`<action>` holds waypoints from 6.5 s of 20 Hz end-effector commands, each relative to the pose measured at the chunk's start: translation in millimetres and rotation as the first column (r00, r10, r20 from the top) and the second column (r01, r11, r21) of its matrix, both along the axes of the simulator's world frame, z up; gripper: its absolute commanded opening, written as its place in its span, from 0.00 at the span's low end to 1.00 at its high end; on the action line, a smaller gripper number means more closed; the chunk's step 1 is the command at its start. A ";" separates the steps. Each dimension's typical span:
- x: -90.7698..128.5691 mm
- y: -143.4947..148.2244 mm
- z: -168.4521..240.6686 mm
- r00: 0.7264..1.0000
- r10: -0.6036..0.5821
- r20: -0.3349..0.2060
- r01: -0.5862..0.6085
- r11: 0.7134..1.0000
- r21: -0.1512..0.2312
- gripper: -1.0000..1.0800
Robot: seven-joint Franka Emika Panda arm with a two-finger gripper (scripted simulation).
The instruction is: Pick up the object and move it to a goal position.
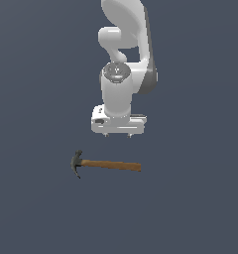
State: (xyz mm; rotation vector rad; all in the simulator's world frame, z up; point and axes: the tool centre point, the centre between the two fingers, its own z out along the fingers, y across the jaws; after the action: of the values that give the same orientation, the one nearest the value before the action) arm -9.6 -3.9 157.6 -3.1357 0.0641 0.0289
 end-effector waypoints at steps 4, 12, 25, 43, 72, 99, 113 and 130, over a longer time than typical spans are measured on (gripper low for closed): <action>1.0 2.4 2.8 1.000 0.012 0.002 -0.012 1.000 -0.004 0.96; 4.2 13.0 15.1 0.998 0.055 0.011 -0.054 0.998 -0.021 0.96; 13.4 7.2 6.7 0.985 0.171 0.007 -0.170 0.985 -0.024 0.96; 45.3 -14.8 -25.6 0.821 0.571 -0.004 -0.571 0.821 -0.021 0.96; 87.2 -58.6 -82.9 0.272 0.962 0.013 -0.962 0.272 -0.005 0.96; 90.4 -65.1 -140.1 0.184 0.983 0.018 -0.983 0.185 -0.005 0.96; 91.7 -65.1 -140.9 0.184 0.983 0.018 -0.983 0.185 -0.005 0.00; 96.2 20.8 -62.8 0.185 0.983 0.017 -0.983 0.185 -0.004 0.00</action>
State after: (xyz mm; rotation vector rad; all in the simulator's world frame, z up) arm 84.6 2.7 79.8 -2.4565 -1.9527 0.0095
